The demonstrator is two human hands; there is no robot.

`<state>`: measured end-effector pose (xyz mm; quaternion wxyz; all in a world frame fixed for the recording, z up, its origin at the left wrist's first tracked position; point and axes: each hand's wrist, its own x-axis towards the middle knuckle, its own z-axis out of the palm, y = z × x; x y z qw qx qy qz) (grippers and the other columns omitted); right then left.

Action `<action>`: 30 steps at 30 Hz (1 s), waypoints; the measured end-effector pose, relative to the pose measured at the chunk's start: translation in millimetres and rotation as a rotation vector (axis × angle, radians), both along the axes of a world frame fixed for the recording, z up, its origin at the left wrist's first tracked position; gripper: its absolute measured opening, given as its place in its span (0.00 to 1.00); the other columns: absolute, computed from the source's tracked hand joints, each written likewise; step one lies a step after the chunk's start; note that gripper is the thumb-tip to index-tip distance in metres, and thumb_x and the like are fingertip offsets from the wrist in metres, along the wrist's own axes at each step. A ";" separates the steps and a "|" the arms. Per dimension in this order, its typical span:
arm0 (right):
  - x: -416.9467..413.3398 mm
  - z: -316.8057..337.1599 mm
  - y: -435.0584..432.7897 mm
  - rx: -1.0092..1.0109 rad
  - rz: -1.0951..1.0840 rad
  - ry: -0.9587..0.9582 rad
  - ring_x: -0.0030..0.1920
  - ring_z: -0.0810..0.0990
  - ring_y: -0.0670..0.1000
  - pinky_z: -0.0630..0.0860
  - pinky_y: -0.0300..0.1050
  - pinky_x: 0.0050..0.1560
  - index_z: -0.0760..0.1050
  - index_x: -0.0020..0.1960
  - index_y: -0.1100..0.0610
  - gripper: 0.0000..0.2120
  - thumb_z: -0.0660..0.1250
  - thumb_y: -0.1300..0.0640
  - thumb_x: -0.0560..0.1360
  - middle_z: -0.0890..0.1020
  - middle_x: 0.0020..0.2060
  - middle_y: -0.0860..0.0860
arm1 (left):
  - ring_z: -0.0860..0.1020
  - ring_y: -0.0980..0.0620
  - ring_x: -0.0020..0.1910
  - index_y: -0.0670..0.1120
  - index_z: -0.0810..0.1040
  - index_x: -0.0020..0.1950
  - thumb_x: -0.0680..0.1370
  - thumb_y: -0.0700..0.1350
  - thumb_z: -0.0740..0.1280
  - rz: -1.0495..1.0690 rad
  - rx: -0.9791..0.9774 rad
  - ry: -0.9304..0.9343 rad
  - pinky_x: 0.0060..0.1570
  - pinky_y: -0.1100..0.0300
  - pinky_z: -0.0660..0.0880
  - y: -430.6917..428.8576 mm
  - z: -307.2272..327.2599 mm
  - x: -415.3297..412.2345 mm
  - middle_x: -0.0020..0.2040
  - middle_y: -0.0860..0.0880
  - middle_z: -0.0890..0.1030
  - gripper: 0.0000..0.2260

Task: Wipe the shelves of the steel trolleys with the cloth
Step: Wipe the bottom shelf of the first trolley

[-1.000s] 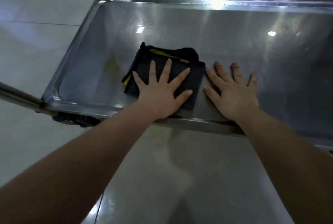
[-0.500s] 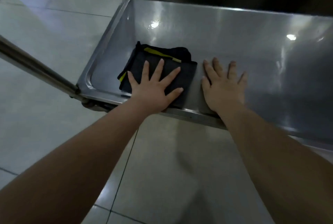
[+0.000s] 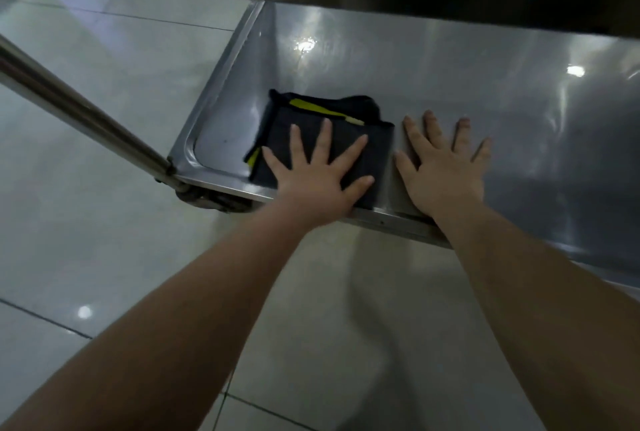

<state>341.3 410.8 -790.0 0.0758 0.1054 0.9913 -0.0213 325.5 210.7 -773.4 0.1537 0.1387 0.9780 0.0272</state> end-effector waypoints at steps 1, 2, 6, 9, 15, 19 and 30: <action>0.6 1.0 0.8 -0.008 0.002 -0.002 0.78 0.39 0.62 0.38 0.71 0.72 0.35 0.77 0.37 0.31 0.35 0.33 0.75 0.42 0.79 0.42 | 0.30 0.37 0.75 0.73 0.31 0.70 0.71 0.75 0.37 -0.025 -0.006 -0.006 0.63 0.24 0.32 10.9 0.2 9.5 0.78 0.54 0.31 0.29; 1.0 2.4 1.6 -0.019 0.005 -0.006 0.78 0.39 0.61 0.39 0.71 0.72 0.36 0.77 0.36 0.31 0.36 0.33 0.75 0.42 0.79 0.42 | 0.30 0.38 0.75 0.73 0.30 0.70 0.70 0.76 0.37 -0.034 -0.006 -0.014 0.64 0.25 0.32 14.9 0.6 15.0 0.78 0.54 0.31 0.30; 0.8 5.2 3.6 -0.049 0.010 -0.015 0.78 0.39 0.61 0.38 0.70 0.73 0.38 0.77 0.36 0.30 0.38 0.32 0.77 0.43 0.79 0.42 | 0.32 0.43 0.77 0.75 0.33 0.70 0.67 0.78 0.40 0.011 -0.008 -0.023 0.67 0.27 0.35 -32.2 5.6 -2.7 0.78 0.58 0.32 0.33; 2.1 2.7 3.7 -0.052 0.011 0.009 0.78 0.40 0.61 0.38 0.70 0.73 0.40 0.77 0.36 0.30 0.39 0.31 0.77 0.44 0.79 0.43 | 0.35 0.43 0.78 0.76 0.33 0.69 0.70 0.78 0.44 0.162 -0.045 -0.030 0.68 0.27 0.39 -87.0 10.8 -27.3 0.79 0.58 0.33 0.32; 1.6 -0.8 5.4 -0.016 0.001 -0.012 0.78 0.39 0.62 0.37 0.72 0.71 0.37 0.77 0.36 0.31 0.36 0.31 0.76 0.42 0.79 0.43 | 0.34 0.36 0.76 0.75 0.28 0.67 0.70 0.78 0.39 0.205 -0.069 -0.035 0.66 0.25 0.38 -81.3 7.2 -21.6 0.78 0.54 0.31 0.31; -4.2 4.4 14.5 -0.072 0.065 -0.083 0.78 0.37 0.62 0.38 0.72 0.71 0.36 0.76 0.36 0.30 0.38 0.31 0.77 0.40 0.79 0.42 | 0.31 0.34 0.75 0.72 0.28 0.69 0.71 0.77 0.40 0.096 -0.065 -0.051 0.64 0.23 0.36 -12.1 6.5 6.0 0.77 0.53 0.29 0.32; 60.7 14.5 75.6 -0.010 -0.020 -0.068 0.78 0.41 0.64 0.39 0.64 0.75 0.39 0.78 0.37 0.29 0.40 0.34 0.79 0.43 0.80 0.46 | 0.33 0.36 0.76 0.73 0.30 0.70 0.69 0.79 0.40 0.174 -0.070 -0.054 0.65 0.23 0.37 -4.1 9.5 4.0 0.78 0.54 0.31 0.34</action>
